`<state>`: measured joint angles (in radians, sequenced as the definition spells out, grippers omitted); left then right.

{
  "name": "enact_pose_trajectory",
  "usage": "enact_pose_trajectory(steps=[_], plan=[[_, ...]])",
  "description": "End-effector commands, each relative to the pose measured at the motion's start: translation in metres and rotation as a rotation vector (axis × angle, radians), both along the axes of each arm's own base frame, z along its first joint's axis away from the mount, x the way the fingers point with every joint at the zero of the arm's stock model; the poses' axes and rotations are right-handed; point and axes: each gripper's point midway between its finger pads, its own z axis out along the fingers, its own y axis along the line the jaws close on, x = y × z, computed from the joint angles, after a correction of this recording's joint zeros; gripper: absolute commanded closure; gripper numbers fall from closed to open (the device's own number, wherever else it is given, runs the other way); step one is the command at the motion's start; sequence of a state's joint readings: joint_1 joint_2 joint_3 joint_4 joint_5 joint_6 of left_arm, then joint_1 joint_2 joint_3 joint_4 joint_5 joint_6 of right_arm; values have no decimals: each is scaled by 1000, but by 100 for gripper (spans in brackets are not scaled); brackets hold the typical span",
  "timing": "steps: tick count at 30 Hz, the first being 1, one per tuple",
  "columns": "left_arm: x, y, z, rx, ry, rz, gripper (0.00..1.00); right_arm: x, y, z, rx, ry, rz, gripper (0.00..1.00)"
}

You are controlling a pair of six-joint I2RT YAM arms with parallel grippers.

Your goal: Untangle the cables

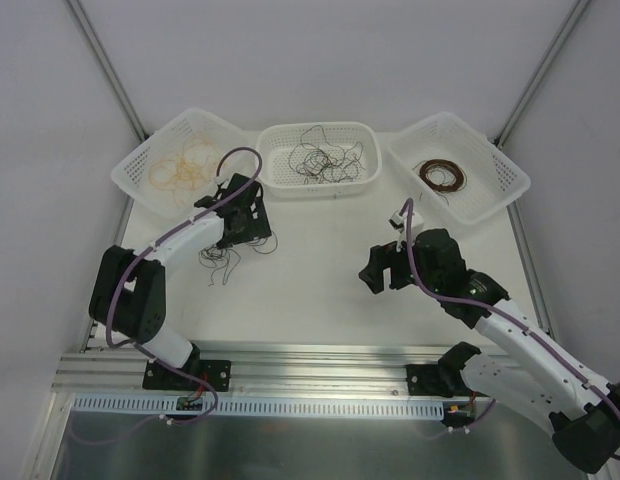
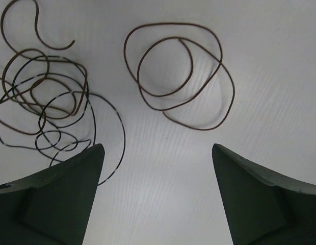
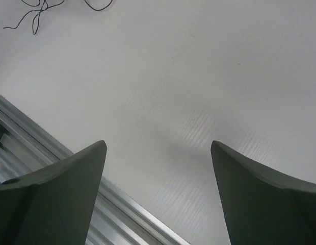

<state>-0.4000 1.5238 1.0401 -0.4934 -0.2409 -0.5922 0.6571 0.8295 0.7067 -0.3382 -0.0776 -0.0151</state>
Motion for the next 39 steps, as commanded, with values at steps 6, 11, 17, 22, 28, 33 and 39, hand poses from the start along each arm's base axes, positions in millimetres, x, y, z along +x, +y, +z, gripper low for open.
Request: enact_pose_trajectory(steps=[6,11,17,22,28,33,39], plan=[[53,-13,-8,15,-21,56,17,-9,-9,14,28,-39,-16,12],[54,-9,-27,19,22,95,22,-16,-18,14,15,-44,-29,12],[49,1,-44,29,53,134,31,-22,-25,11,8,-41,-36,12],[50,1,-56,30,73,135,49,-22,-27,10,10,-43,-47,12],[44,2,-67,40,101,120,90,-20,-25,10,17,-49,-43,12],[35,-4,-62,55,90,55,100,-18,-11,11,64,-29,-20,12],[16,-55,-29,90,-13,-186,100,-15,17,15,172,2,42,12]])
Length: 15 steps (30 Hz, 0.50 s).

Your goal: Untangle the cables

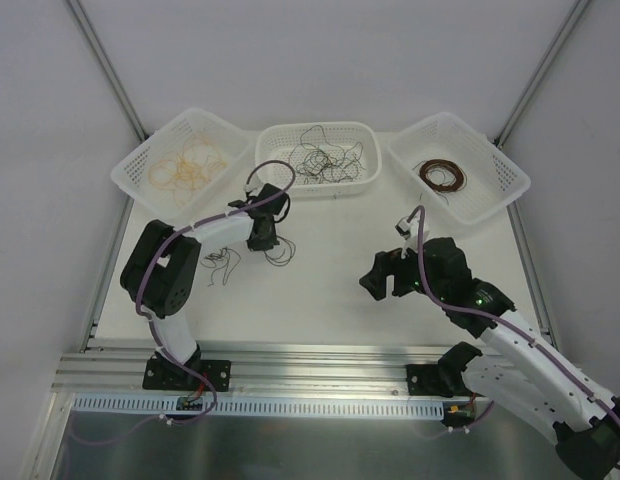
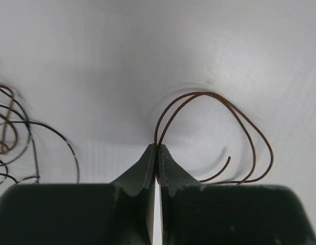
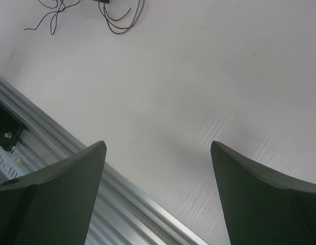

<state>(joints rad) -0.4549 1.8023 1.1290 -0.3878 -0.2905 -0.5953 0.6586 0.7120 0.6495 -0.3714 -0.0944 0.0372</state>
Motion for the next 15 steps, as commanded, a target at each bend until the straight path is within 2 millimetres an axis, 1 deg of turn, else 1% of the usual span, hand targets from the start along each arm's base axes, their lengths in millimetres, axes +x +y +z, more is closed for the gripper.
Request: enact_pose_trajectory(steps=[1,2,4,5,6,7,8,10,11,12,13,14,15], plan=[[-18,-38,32,6,-76,-187,100,4,28,17,127,-11,60,12],[-25,-50,40,-2,-95,-227,100,4,32,18,145,1,67,12],[-35,-58,45,-19,-106,-251,100,9,37,18,162,3,61,11],[-41,-67,55,-43,-128,-274,100,11,39,16,173,10,53,11],[-45,-71,59,-53,-137,-286,100,15,42,18,188,-2,54,11],[-48,-74,69,-70,-160,-298,100,16,43,17,196,3,49,10],[-51,-79,73,-76,-172,-320,100,17,47,14,200,14,52,10],[-60,-94,85,-95,-197,-380,100,21,54,15,234,20,55,10],[-63,-98,94,-103,-219,-406,100,20,58,10,239,41,70,10],[-70,-107,98,-110,-227,-443,100,23,63,14,272,36,71,10],[-73,-111,107,-123,-252,-462,100,23,67,14,283,43,79,10],[-76,-115,110,-124,-260,-489,100,23,70,15,298,49,91,10],[-83,-123,114,-132,-271,-522,100,26,75,15,308,53,95,10]])
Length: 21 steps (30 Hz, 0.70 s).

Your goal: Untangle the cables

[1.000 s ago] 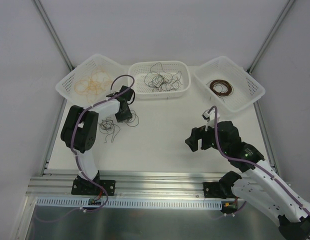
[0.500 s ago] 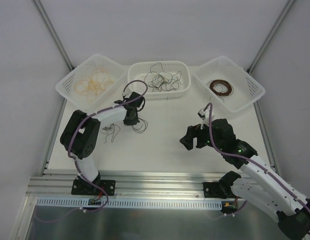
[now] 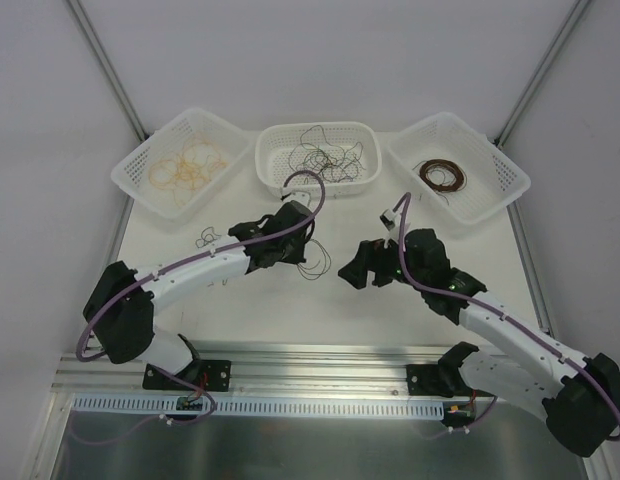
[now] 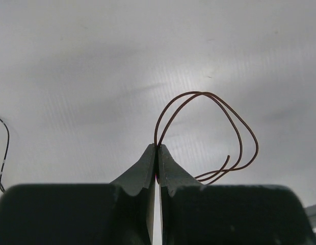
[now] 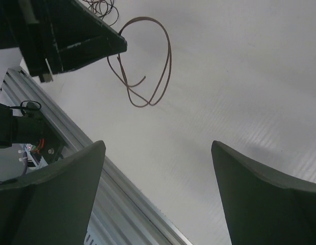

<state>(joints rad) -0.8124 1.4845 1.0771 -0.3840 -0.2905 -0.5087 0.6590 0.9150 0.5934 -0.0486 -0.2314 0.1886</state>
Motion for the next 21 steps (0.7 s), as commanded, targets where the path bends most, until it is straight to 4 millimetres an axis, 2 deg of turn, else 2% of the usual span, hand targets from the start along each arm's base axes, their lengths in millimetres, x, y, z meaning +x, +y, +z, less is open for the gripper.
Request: enact_pose_trajectory(steps=[1,4,6,7,10,13,16,19,21], plan=[[-16,-18,25,-31,-65,-114,100,9,25,25,135,-35,39,10],[-29,-29,35,-54,-88,-172,100,17,30,22,138,-31,33,11],[-36,-33,41,-73,-95,-195,100,22,33,19,133,-30,28,17],[-41,-35,46,-90,-104,-212,100,24,35,11,120,-13,29,20],[-48,-37,56,-124,-125,-233,100,23,41,6,134,2,55,42],[-52,-38,61,-149,-136,-249,100,21,43,5,151,7,66,56],[-54,-40,61,-159,-133,-259,100,18,43,10,154,-8,83,80],[-55,-43,61,-170,-133,-264,98,17,40,18,149,-43,87,99],[-54,-41,60,-165,-136,-255,90,18,33,19,113,-59,73,99]])
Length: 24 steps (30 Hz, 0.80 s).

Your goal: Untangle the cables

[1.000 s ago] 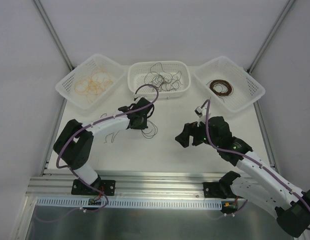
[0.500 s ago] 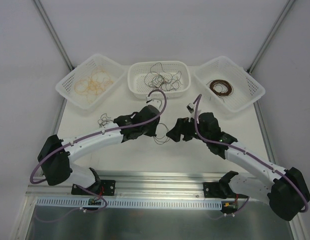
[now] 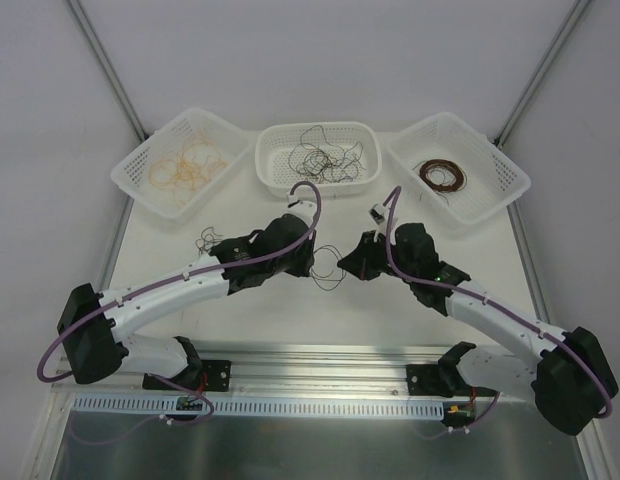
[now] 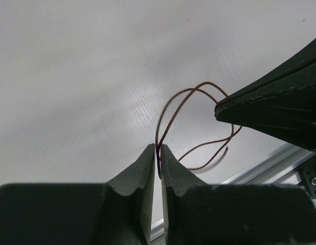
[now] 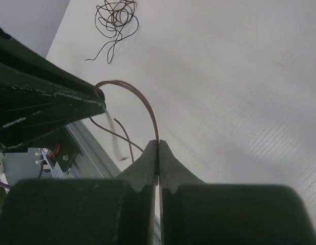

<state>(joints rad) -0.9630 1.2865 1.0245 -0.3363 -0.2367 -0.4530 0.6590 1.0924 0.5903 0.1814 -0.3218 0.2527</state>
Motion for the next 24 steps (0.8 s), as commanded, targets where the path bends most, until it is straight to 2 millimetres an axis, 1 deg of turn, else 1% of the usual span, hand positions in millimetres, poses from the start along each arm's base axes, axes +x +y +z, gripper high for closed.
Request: enact_pose_trajectory(steps=[1,2,3,4,5,6,7,8,9,10,11,12,13,14,15,16,17,18,19,20,21,22,23,24], plan=[[0,-2,6,-20,-31,-10,78,7,-4,30,5,-117,-7,99],[0,0,7,-22,-34,-2,71,7,-10,26,-33,-107,-21,99],[0,1,7,-23,-35,6,64,9,-15,31,-53,-122,-41,99],[-1,4,7,-26,-36,13,60,21,-24,40,-93,-168,-92,99],[-1,6,7,-27,-38,16,50,22,-35,34,-151,-146,-127,99],[-3,9,3,-22,-33,18,45,26,-43,38,-182,-162,-165,100],[-3,12,3,-27,-35,26,40,33,-52,39,-223,-181,-206,100],[-4,15,1,-25,-31,31,33,45,-72,44,-288,-199,-313,99],[-5,20,-5,-20,-20,41,28,53,-86,46,-327,-201,-376,99],[-4,25,-4,-37,-15,62,23,64,-106,51,-376,-216,-475,99],[-5,29,-7,-40,-5,72,14,69,-118,60,-396,-219,-530,99],[-8,36,-18,-30,15,83,11,75,-130,66,-411,-221,-588,99],[-11,41,-18,-53,24,100,8,85,-153,71,-438,-221,-690,99],[-8,50,-22,-59,39,132,4,92,-164,81,-431,-232,-751,99],[-14,57,-36,-50,76,140,1,98,-175,87,-433,-239,-810,99],[-15,63,-36,-79,87,165,1,105,-197,92,-455,-243,-908,99],[-14,72,-40,-91,106,195,1,113,-205,95,-463,-244,-956,99],[-20,79,-49,-100,138,202,1,120,-222,106,-461,-252,-1028,99],[-22,84,-54,-112,159,219,1,126,-235,111,-472,-253,-1087,99],[-21,93,-58,-120,173,254,1,135,-243,110,-481,-239,-1125,99],[-26,100,-69,-110,194,268,1,143,-252,122,-466,-246,-1163,99],[-29,105,-69,-121,197,284,1,150,-271,126,-463,-235,-1218,99],[-30,110,-71,-122,200,298,1,162,-279,118,-478,-208,-1236,99],[-33,116,-73,-130,197,316,1,172,-298,133,-454,-219,-1292,99]])
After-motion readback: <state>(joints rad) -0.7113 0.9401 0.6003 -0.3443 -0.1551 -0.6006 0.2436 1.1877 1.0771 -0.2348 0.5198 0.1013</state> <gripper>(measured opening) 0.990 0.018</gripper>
